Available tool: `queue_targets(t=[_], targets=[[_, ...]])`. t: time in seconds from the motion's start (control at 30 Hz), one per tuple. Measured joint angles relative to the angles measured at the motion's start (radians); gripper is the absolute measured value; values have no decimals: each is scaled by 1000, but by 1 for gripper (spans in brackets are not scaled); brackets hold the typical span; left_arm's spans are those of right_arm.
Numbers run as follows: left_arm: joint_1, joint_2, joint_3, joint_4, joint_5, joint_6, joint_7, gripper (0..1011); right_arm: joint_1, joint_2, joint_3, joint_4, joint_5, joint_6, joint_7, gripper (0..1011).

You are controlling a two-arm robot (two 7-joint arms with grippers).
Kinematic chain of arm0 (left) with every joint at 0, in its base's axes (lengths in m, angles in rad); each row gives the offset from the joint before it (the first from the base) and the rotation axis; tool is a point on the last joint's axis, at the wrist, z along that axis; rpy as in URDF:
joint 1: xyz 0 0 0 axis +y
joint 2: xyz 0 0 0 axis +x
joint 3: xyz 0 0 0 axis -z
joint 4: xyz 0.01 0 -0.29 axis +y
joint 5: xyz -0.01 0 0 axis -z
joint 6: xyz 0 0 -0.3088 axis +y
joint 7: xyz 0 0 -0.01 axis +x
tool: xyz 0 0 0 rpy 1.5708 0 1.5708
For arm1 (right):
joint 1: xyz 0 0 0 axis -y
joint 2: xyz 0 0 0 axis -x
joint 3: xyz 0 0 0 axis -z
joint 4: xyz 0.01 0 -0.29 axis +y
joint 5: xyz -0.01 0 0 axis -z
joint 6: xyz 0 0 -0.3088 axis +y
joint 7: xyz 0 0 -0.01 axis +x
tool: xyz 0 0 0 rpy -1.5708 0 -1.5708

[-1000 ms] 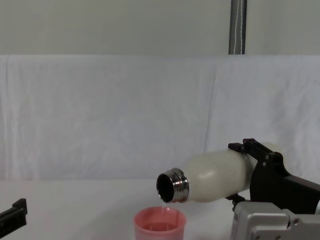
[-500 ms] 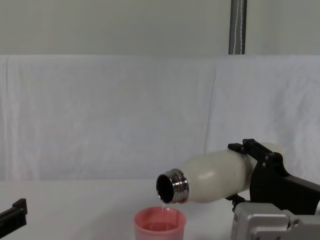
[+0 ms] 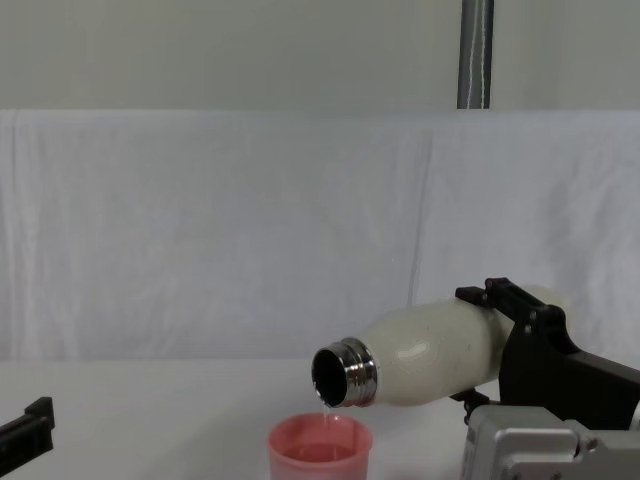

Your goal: Grasp the thermos with one hand and pour water into the cup lid.

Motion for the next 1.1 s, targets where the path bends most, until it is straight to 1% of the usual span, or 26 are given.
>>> queue_targets(t=[1.1], targets=[[0,0,0,0,0,0,0,1001,4,-2,0,0,4,-5,1,964]])
